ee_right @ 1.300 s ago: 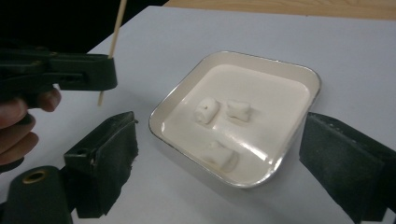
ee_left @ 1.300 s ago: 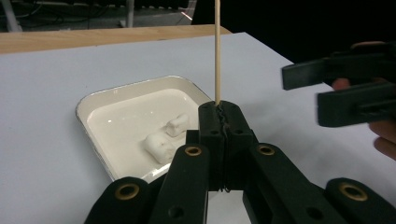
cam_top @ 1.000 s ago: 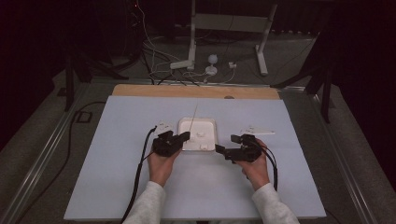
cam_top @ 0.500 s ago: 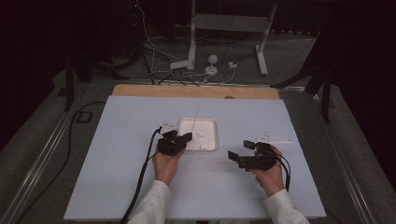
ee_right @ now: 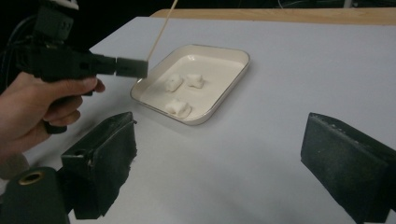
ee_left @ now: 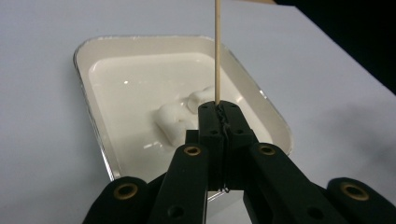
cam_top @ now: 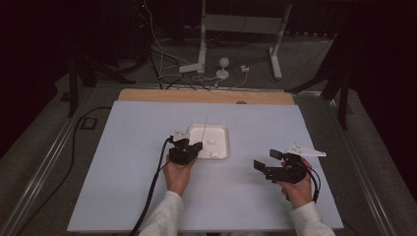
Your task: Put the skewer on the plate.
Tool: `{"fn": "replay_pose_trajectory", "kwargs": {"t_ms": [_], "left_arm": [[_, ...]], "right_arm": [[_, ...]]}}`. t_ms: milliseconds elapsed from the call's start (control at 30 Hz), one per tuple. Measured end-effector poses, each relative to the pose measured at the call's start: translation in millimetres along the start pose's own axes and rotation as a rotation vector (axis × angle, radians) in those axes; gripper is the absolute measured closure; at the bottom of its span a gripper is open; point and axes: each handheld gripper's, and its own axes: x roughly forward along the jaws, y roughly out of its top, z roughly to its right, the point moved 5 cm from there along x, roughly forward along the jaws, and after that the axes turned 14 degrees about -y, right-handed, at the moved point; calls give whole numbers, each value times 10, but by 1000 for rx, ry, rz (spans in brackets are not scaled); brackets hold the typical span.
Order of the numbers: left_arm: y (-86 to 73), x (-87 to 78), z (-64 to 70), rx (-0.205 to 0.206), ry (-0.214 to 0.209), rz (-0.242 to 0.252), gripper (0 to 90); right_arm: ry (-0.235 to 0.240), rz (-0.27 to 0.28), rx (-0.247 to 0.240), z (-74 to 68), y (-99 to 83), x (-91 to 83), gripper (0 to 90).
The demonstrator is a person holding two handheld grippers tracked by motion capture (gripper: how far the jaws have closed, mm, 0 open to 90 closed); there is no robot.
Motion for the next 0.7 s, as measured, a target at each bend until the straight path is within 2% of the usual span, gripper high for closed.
{"fn": "replay_pose_trajectory", "kwargs": {"t_ms": [333, 533, 700], "left_arm": [[-85, 81, -58, -64, 39, -24, 900], [-82, 121, -75, -91, 33, -8, 893], [-69, 127, -46, -78, -1, 18, 610]], "right_arm": [[-4, 12, 0, 20, 16, -32, 103], [-4, 12, -3, 18, 16, -28, 104], [-5, 13, -5, 16, 20, -33, 104]]}}
